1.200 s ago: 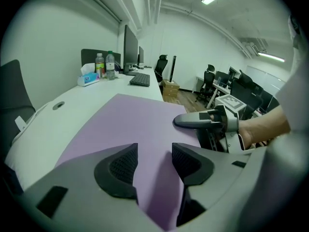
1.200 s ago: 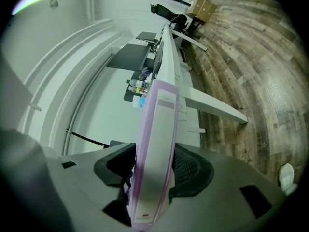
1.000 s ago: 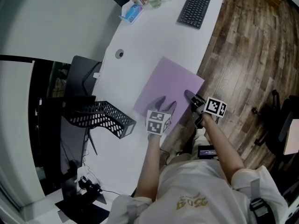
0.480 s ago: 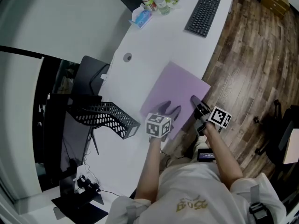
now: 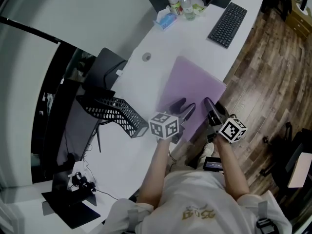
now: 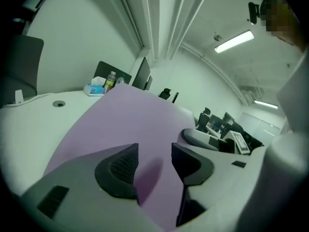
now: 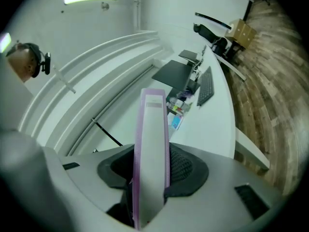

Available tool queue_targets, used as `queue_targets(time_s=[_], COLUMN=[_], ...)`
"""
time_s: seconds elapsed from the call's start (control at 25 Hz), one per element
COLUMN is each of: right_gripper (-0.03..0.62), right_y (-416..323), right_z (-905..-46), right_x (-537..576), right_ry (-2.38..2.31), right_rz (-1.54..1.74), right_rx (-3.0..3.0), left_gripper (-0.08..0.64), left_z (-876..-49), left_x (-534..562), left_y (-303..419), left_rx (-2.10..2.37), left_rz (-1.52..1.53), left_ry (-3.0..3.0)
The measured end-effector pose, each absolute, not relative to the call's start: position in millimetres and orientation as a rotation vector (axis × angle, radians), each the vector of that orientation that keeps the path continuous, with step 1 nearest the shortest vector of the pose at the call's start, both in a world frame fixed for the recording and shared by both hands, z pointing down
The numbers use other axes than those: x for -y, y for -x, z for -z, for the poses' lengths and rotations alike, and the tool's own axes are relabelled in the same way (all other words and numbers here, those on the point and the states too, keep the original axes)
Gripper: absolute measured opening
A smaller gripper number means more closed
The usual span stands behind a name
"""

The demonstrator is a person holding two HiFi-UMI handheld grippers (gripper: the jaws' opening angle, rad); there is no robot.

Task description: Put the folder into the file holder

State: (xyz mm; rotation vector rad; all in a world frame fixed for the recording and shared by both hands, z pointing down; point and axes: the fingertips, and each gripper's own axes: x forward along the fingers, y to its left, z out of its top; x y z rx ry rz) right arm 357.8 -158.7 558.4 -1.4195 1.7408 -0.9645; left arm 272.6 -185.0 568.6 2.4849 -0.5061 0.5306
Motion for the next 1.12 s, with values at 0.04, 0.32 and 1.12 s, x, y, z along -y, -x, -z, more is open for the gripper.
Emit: queue_targets(time_s=[0.04,0.32,1.12], right_gripper=[0.178,0.179,0.181], right_y=[-357,-348,-240], right_z=[-551,-500,-357], right_x=[159,151,152], right_ry=[1.422,1.462,1.559], right_rz=[0.926,0.731,0.340], right_rx=[-1.769,-1.945,-2.212], left_gripper=[0.232,0.222,0.219], left_z=[-563,-532,-412], left_x=[186,179,186], left_y=[-273,-270,-180], left_rx=[0.512,0.547,0.511], left_rz=[-0.500,-0.398,-0.025], left_ry=[-2.486,-2.522,-2.609])
